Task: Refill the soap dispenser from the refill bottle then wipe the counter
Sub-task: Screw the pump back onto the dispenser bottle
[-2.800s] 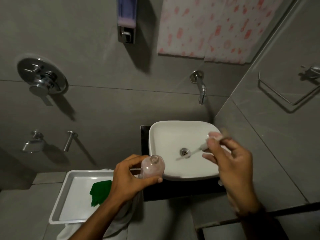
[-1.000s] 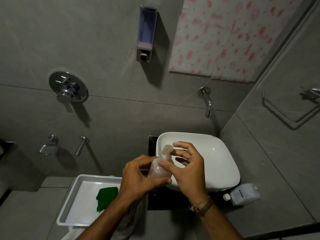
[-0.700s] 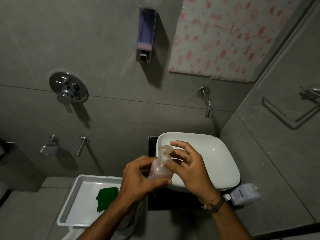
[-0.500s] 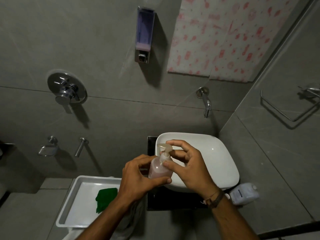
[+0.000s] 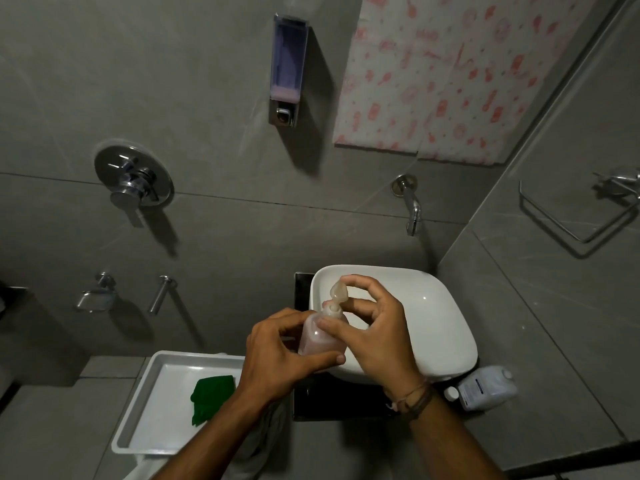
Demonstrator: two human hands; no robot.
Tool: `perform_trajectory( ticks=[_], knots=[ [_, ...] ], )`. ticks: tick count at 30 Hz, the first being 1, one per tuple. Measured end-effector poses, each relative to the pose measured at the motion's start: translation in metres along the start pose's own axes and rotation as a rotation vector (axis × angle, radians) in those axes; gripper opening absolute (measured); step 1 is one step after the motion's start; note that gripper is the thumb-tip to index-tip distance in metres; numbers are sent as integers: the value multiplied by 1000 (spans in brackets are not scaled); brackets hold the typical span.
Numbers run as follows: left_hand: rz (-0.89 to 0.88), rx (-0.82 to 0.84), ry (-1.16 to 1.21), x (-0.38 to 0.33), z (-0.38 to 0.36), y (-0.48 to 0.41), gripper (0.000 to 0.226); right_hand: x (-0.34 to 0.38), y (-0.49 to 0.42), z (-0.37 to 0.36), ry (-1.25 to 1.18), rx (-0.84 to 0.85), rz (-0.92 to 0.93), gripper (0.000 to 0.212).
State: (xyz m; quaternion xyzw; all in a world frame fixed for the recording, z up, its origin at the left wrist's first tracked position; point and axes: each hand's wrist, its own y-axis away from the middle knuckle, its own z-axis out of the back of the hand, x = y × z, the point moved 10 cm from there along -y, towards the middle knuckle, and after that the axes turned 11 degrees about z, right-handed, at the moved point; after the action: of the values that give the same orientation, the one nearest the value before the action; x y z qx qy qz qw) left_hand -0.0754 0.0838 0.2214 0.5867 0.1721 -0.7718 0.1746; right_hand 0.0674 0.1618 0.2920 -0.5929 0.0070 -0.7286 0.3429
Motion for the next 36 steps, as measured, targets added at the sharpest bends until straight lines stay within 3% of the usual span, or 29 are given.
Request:
perform_trajectory(
  ticks=[2,4,5,7,9,10,15,17,21,26,29,31,36],
  knots=[
    [-4,-17,17,-3,-1,1,61,6,8,4,72,-170,24,61],
    [-11,-24,19,-4,-1,1,62,6,12,6,110,-226,17,72],
    [-11,-19,14,-4,-1,1,62,3,10,7,87,-196,-5,77],
    [-5,2,8,-3,0,1,61,-8,3,-2,-75,28,-87,80],
    [-8,19,-1,-2,1,1,60,-6,2,-12,-212,265,-117,74],
    [-11,22,-9,-2,1,1,60,-6,2,-12,-209,299,-103,70],
    [-5,12,-21,-3,-4,3,64,-3,6,13,69,-104,-59,63],
    [-5,16,-19,-2,-6,4,64,-6,7,12,95,-83,-53,68],
    [7,18,-17,0,-5,4,64,-16,4,0,-71,219,-74,62],
    [10,21,-28,-2,-10,4,64,-9,6,16,120,-60,-23,63],
    [4,30,-20,-5,-11,3,59,-12,3,5,8,138,-47,74],
    [1,36,-21,-5,-12,3,60,-13,2,0,-101,244,-44,70],
    [-5,31,-22,-3,-14,3,61,-11,5,15,77,-48,-47,68]
  ],
)
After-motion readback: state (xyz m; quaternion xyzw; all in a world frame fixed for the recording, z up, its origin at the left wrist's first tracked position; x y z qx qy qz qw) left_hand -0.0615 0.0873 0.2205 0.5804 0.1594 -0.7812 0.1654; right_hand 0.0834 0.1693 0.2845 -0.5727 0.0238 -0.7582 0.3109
